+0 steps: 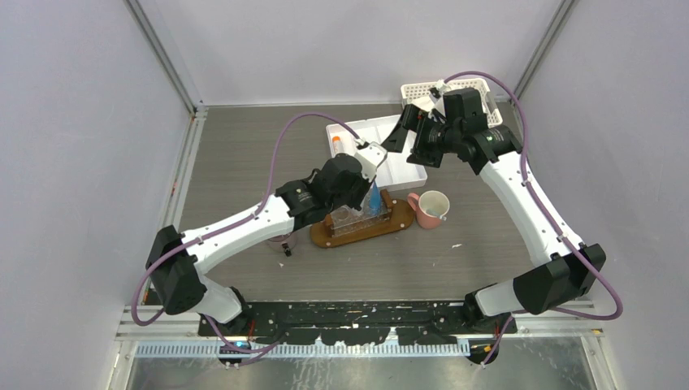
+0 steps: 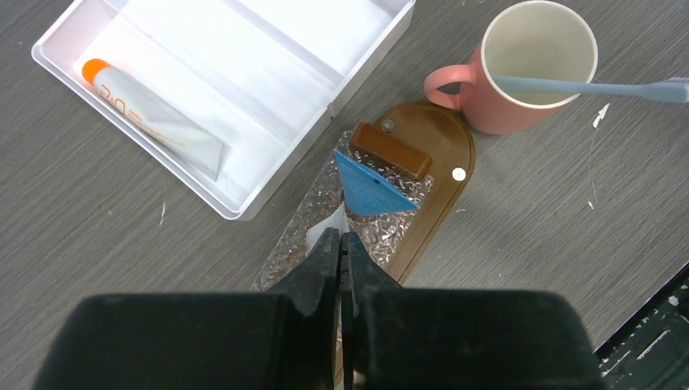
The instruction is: Prepare toiletry sets of a toothbrush and toothpaste on the tray
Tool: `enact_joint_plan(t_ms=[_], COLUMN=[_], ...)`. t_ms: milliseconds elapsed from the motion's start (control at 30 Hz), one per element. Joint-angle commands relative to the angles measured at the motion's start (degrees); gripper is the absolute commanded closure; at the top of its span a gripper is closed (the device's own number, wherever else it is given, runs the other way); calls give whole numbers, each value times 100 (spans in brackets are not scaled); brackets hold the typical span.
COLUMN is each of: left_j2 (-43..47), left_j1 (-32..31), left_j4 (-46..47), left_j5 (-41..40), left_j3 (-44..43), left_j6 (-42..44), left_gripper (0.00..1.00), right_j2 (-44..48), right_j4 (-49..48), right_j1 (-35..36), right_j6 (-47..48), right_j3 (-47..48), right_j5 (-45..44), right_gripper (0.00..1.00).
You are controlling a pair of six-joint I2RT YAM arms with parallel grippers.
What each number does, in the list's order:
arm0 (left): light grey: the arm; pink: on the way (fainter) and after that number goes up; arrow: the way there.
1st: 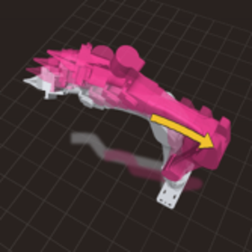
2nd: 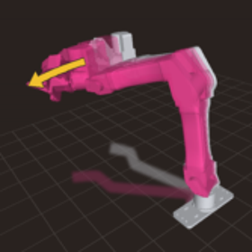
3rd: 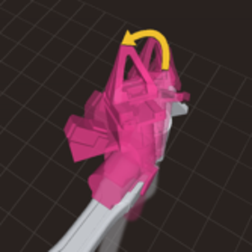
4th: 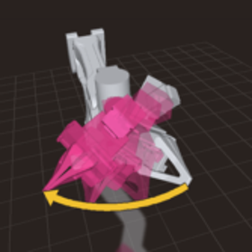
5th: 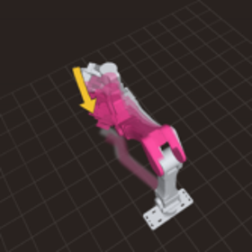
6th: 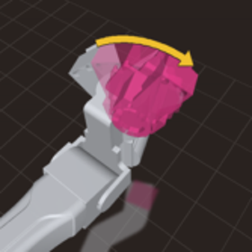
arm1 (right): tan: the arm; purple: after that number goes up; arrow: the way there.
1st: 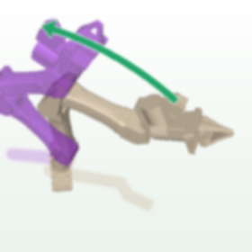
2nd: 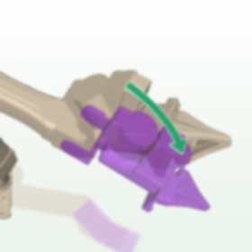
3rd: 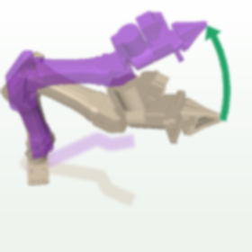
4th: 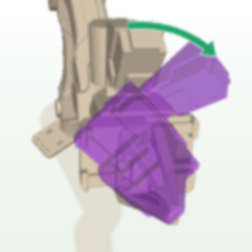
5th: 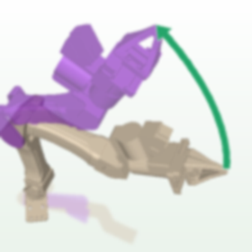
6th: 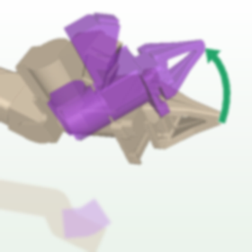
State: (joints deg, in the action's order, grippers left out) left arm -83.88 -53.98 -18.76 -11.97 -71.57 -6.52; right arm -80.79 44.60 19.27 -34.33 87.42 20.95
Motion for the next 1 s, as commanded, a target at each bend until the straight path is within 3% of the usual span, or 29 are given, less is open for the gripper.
enact_joint_plan(t_ms=[0, 333, 567, 967], left_j2=[69, 441, 726, 1390], left_j1=[19, 19, 27, 169], left_j4=[408, 389, 99, -181], left_j5=[-2, -337, -814, -1457], left_j3=[118, 339, 188, 370], left_j6=[-209, -300, -94, -426], left_gripper=[98, 62, 50, 54], right_j2=[-13, -140, -687, -2932], right_j4=[-208, -264, -462, -569], right_j1=[-24, -24, -25, -2], right_j6=[41, 19, 57, 732], right_j3=[60, 100, 331, 2202], right_j5=[100, 79, 114, 179], right_gripper=[0, 0, 0, 11])
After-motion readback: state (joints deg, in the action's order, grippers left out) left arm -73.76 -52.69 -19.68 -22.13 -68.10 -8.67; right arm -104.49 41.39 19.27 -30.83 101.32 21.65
